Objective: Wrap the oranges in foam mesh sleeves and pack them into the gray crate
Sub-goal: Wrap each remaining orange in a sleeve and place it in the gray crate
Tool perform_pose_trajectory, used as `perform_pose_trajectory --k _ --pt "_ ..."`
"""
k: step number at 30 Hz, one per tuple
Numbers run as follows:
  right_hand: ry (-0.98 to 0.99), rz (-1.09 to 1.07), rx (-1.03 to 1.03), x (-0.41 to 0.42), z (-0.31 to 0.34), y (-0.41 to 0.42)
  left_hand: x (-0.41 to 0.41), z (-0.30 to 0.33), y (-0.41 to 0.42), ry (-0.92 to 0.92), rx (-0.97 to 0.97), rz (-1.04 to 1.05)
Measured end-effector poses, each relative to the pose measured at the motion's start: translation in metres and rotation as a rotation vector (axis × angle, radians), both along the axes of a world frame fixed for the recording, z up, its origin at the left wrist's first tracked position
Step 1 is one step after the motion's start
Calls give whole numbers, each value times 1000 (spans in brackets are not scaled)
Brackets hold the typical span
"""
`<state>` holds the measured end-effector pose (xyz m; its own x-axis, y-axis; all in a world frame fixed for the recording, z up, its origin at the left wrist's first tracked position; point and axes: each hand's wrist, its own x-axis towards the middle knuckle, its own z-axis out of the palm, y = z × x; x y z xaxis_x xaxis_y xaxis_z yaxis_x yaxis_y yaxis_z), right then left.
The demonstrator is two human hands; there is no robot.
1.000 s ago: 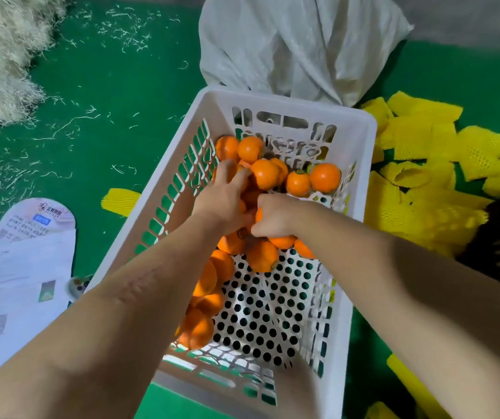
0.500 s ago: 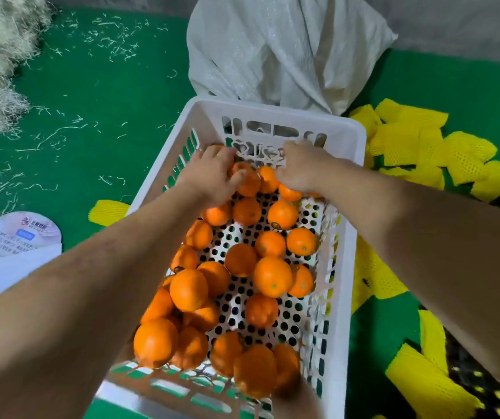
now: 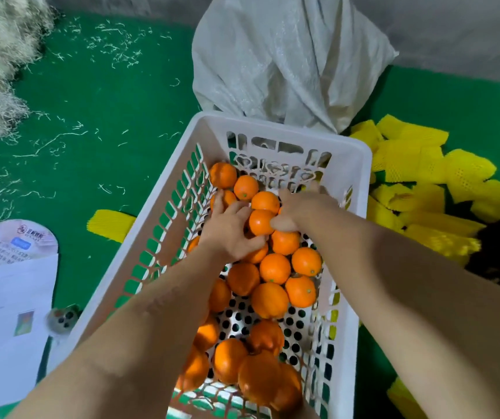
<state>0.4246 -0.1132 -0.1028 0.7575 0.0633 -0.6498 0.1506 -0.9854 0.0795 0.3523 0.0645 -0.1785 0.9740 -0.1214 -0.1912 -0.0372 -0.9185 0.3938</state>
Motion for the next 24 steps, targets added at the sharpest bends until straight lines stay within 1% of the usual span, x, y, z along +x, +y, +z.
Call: perform_pose_trajectory --k 2,4,5,7,9,11,13,15,16,18,19,21,24 --pt "-5 54 -52 -7 2 2 -11 5 3 45 -67 23" --pt "22 101 -111 -10 3 5 -19 16 3 106 -82 26" --pt "52 92 -119 -12 5 6 -22 20 2 131 -78 12" --pt "75 65 -88 -17 6 6 -30 28 0 164 -96 -3" --pt "8 118 -66 -27 4 2 -39 31 -6 139 -116 20" --pt "-53 187 -99 -40 -4 -4 -43 30 -15 105 -74 46" --pt "-93 219 -202 -49 -12 -5 -45 28 -23 63 23 39" --pt "-123 193 -299 -50 -11 -4 -50 32 -29 39 82 -6" --pt "-105 146 -301 -48 -6 -4 -53 34 -32 29 105 -64" --pt "-51 68 -216 -45 7 -6 -65 35 -41 10 123 -147" --pt "-50 72 -180 -46 11 -7 -72 36 -45 11 93 -132" --pt "-96 129 -171 -55 20 -2 -84 38 -47 34 27 -60" --pt "-144 177 -149 -74 24 10 -98 46 -38 147 49 -52"
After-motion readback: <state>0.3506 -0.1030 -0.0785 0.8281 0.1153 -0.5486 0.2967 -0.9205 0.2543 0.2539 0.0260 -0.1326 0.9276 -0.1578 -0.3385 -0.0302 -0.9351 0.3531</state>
